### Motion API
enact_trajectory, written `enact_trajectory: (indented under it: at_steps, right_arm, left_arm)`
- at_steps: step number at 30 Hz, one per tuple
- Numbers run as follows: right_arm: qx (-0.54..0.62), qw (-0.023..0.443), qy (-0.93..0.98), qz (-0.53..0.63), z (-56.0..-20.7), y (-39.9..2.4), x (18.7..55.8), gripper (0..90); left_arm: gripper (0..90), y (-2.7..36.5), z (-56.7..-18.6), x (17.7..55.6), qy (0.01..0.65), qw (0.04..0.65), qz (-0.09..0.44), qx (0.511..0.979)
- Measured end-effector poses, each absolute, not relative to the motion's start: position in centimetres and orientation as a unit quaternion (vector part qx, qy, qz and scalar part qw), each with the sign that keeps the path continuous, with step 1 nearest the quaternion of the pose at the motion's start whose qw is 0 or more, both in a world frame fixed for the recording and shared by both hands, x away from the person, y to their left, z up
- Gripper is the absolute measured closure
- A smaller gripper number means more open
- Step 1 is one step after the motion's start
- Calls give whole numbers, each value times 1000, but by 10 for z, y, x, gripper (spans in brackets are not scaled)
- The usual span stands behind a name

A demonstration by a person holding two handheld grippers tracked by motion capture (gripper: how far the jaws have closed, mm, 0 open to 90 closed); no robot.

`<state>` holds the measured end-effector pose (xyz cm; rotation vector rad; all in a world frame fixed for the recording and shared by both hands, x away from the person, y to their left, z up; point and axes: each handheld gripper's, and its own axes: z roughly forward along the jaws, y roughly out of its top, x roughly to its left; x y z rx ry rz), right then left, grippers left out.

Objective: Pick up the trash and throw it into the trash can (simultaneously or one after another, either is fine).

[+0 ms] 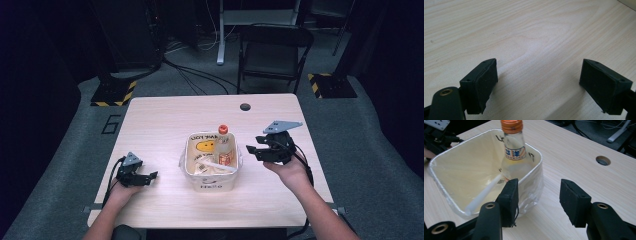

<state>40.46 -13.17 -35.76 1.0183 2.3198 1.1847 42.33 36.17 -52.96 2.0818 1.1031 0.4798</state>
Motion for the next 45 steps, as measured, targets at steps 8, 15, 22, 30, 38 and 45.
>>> enact_trajectory:
  at_steps: [8,15,22,30,38,45]
  right_arm:
    - [383,186,802,420,-369,-151,405,462]
    - [405,195,791,416,-384,-164,405,458]
    - [423,200,784,408,-398,-175,406,453]
    - [458,206,765,402,-425,-193,407,450]
    - [487,211,750,394,-444,-209,408,449]
    - [511,207,740,386,-464,-221,408,445]
  left_arm:
    - [147,362,-530,423,427,360,186,808]
    - [147,362,-530,423,426,360,187,808]
    - [147,362,-530,423,427,360,186,808]
    - [147,362,-530,423,427,360,186,808]
    - [147,362,-530,423,427,360,187,808]
    - [147,362,-530,423,427,360,186,808]
